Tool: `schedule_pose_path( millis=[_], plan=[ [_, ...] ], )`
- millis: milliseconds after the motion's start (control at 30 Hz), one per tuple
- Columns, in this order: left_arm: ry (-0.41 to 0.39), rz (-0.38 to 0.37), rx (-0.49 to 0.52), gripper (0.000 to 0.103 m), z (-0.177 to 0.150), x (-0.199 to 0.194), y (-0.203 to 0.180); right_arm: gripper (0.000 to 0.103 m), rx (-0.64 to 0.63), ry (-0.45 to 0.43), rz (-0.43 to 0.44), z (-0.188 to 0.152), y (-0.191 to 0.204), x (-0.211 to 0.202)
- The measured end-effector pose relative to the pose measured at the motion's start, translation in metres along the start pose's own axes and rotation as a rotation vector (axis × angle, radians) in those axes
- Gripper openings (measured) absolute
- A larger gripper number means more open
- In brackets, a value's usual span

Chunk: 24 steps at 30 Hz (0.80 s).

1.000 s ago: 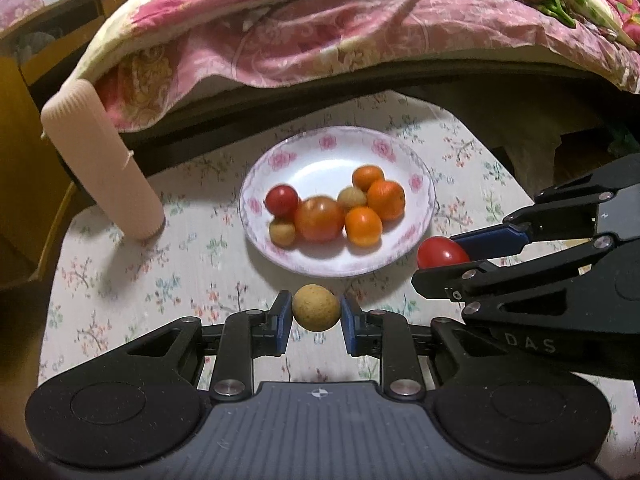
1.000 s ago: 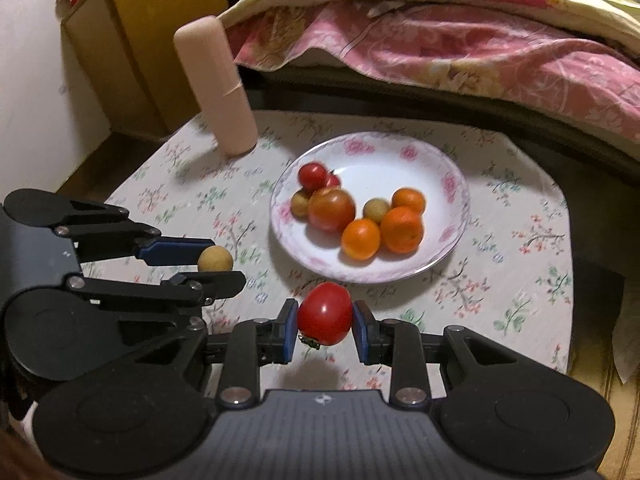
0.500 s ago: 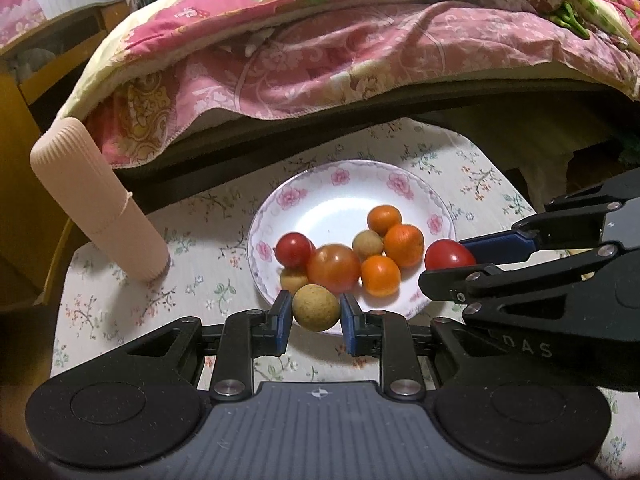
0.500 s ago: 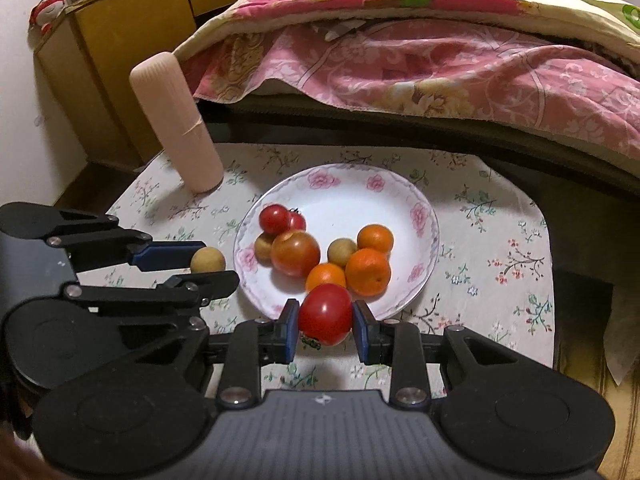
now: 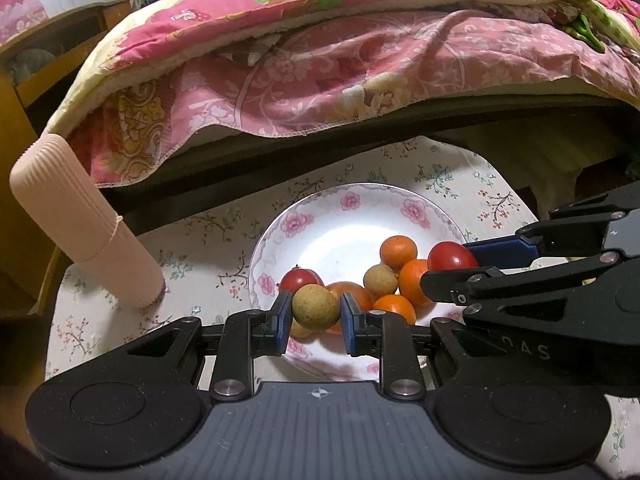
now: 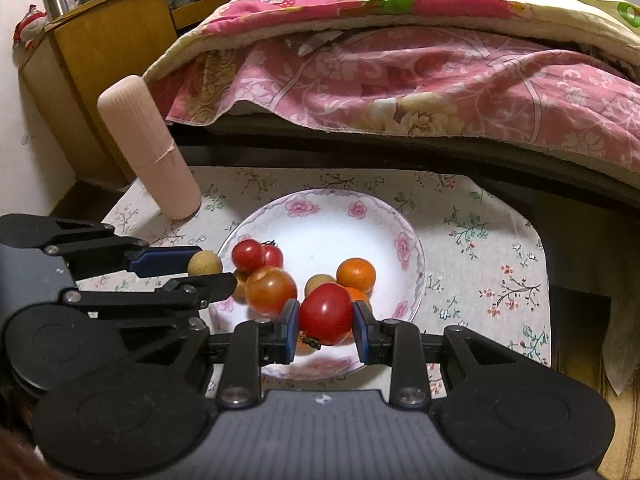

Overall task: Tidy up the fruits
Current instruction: 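Carry the brown fruit and red tomato over the white plate with both tools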

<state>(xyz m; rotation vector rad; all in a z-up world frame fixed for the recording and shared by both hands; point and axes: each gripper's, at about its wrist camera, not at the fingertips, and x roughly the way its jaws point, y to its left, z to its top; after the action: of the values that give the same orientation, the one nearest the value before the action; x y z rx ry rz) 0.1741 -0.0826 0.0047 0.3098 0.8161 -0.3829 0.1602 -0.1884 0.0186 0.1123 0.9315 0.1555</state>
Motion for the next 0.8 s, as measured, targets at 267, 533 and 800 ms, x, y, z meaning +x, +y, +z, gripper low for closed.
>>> schedule_pose_path(
  millis=[267, 533, 800],
  plan=[
    [0.004, -0.004, -0.009, 0.031, 0.005, 0.011, 0.003, 0.031, -0.008, 0.002, -0.015, 0.006, -0.006, 0.011],
    [0.015, -0.006, -0.002, 0.031, 0.009, 0.022, 0.005, 0.031, -0.017, 0.007, -0.035, 0.011, -0.009, 0.023],
    [0.015, -0.004, 0.006, 0.032, 0.008, 0.029, 0.004, 0.031, -0.02, -0.001, -0.042, 0.019, -0.013, 0.033]
  ],
)
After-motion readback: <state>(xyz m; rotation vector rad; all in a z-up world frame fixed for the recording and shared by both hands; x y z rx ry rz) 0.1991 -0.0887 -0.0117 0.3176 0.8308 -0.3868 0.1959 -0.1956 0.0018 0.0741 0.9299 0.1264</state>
